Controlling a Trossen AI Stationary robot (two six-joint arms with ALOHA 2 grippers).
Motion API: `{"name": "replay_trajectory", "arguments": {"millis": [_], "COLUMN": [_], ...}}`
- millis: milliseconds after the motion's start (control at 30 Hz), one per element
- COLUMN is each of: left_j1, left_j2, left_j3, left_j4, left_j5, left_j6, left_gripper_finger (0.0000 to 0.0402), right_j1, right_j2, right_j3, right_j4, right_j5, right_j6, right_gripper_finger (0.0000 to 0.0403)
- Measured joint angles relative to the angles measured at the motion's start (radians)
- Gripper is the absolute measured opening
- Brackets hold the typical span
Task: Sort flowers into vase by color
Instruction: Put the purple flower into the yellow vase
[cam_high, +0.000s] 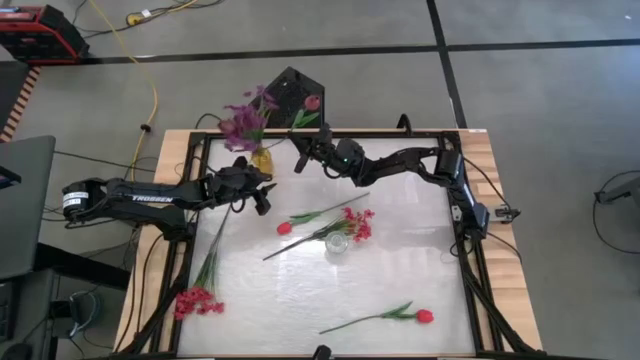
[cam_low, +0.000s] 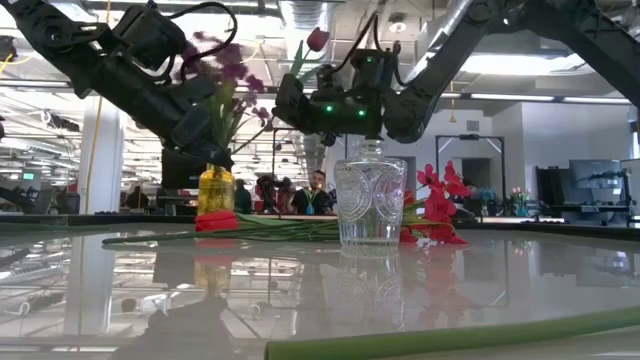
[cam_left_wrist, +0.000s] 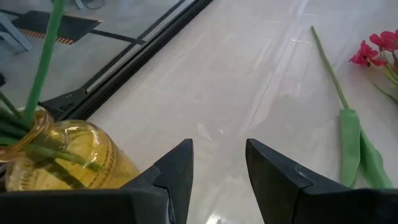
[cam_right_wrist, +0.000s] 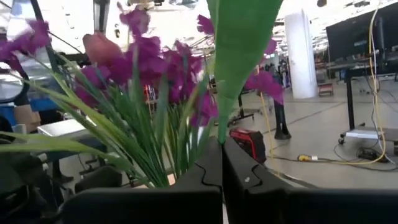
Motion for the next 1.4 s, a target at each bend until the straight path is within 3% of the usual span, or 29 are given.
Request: {"name": "replay_trajectory", "arguments": {"millis": [200,400,633,867,1067,1400], "left_j1": [0.000,0.000,0.012,0.098,0.147,0.197], "left_j2": [-0.001,-0.024,-0.050,-0.050,-0.050,-0.050], "left_j3": [0.000,0.000,0.000,-0.075,-0.185,-0.204], "left_j4": [-0.037,-0.110,-0.125,0.072,0.289,0.355], "left_j5": [-0.006,-0.137,-0.253,-0.091,-0.012,0.047], "left_j6": [0.004,-0.068,-0.037,-0.015,-0.011,0.074], "left_gripper_finger": [0.0137,0.0137,0.0137,0.0137,0.0137,0.0137], "right_j1": [0.012,0.022,0.032,0.035,0.036,0.047], "right_j2": [-0.013,-0.035,-0.038,-0.039,-0.039,-0.039], "right_j3": [-0.001,-0.001,0.044,0.115,0.158,0.194], "right_j4": [-0.011,-0.035,-0.075,-0.203,-0.255,-0.318], "right_j5": [0.000,-0.004,-0.009,-0.035,-0.042,-0.056], "right_j6": [-0.027,-0.061,-0.091,-0.091,-0.117,-0.140], "right_gripper_finger": [0.0019,0.0019,0.0020,0.0020,0.0020,0.0020]}}
